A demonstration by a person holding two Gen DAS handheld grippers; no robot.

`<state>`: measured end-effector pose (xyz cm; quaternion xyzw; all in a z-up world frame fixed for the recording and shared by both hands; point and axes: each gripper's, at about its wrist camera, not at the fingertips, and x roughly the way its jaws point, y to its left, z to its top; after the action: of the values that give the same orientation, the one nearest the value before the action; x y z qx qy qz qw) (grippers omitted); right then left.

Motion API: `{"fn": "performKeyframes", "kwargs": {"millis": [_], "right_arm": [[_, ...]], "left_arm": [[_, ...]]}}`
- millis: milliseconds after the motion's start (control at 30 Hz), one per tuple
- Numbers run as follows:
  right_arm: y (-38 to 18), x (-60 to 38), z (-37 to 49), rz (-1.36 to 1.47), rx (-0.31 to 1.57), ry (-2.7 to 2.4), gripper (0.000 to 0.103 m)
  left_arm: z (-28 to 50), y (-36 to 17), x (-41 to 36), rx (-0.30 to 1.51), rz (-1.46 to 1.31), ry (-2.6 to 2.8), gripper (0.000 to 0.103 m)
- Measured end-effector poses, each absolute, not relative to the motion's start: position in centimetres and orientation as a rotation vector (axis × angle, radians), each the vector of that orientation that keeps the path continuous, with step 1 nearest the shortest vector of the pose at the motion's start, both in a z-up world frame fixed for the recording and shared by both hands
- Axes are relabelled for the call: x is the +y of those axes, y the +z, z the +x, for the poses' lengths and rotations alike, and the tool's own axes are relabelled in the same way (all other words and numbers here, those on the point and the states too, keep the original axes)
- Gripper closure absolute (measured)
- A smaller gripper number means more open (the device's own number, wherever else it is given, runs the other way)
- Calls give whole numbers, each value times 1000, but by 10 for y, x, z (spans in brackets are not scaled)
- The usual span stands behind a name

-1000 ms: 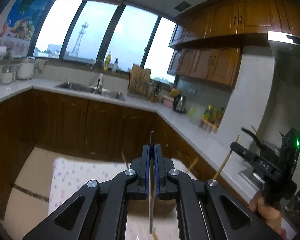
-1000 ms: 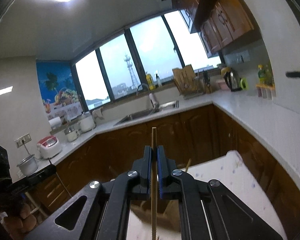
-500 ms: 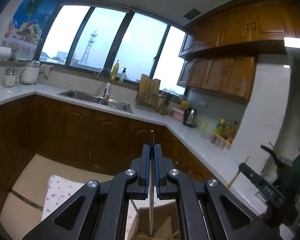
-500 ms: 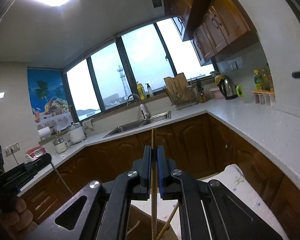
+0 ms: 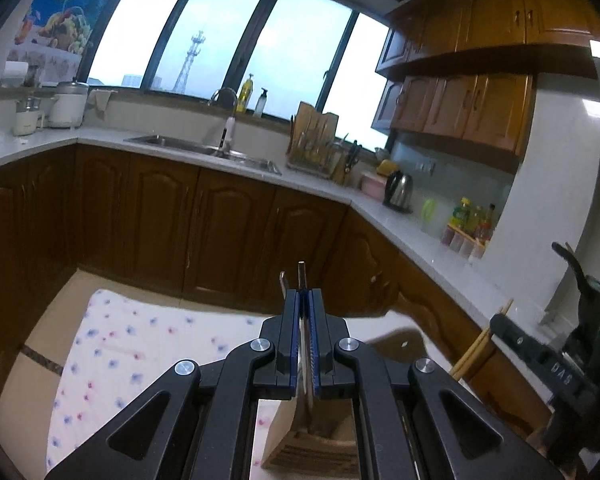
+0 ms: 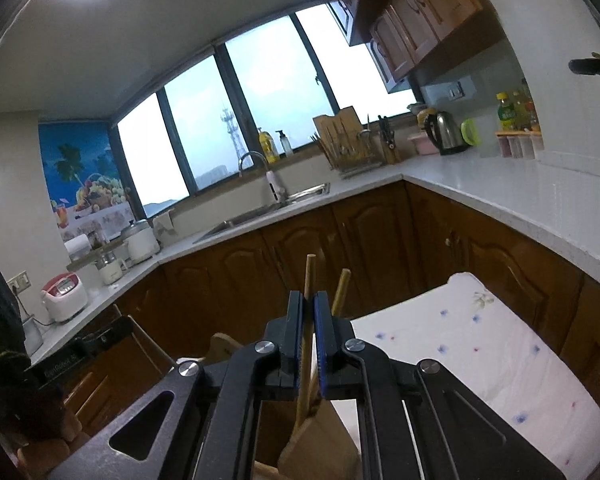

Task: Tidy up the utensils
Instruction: 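Lower the chopsticks into the holder and open both tools, then withdraw both open tools from the holder toward the table utensils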

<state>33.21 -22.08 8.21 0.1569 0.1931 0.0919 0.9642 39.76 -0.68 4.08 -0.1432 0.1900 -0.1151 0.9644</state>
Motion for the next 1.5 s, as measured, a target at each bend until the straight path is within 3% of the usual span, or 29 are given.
{"fn": "performKeyframes", "kwargs": {"millis": [367,500,533,567,600,633,667,700,833,900,1167,1500], "right_arm": [[83,-226,338,334,435,196,97],[82,-226,339,334,454,202,92],[81,-226,339,336,460,205,91],[82,-227,340,343,468,208,86],[81,-228,339,349,472,213,74],[82,-230,338,360,473,222,66],[83,-232,335,370,467,230,50],[83,-234,333,377,461,231,45],[88,-240,319,393,447,232,40],[89,-243,312,403,449,237,34],[95,-255,267,407,449,252,28],[99,-261,210,385,469,259,28]], "left_arm": [[404,63,0,425,-269,-228,99],[397,66,9,443,-267,-233,98],[397,68,11,449,-267,-229,94],[395,69,13,451,-271,-232,84],[391,70,16,446,-274,-226,71],[388,72,18,441,-273,-215,65],[385,73,19,438,-272,-213,60],[381,74,19,437,-270,-213,57],[362,76,23,441,-262,-209,41],[353,76,27,439,-271,-200,26],[293,69,51,469,-302,-189,23],[226,74,70,530,-317,-177,23]]}}
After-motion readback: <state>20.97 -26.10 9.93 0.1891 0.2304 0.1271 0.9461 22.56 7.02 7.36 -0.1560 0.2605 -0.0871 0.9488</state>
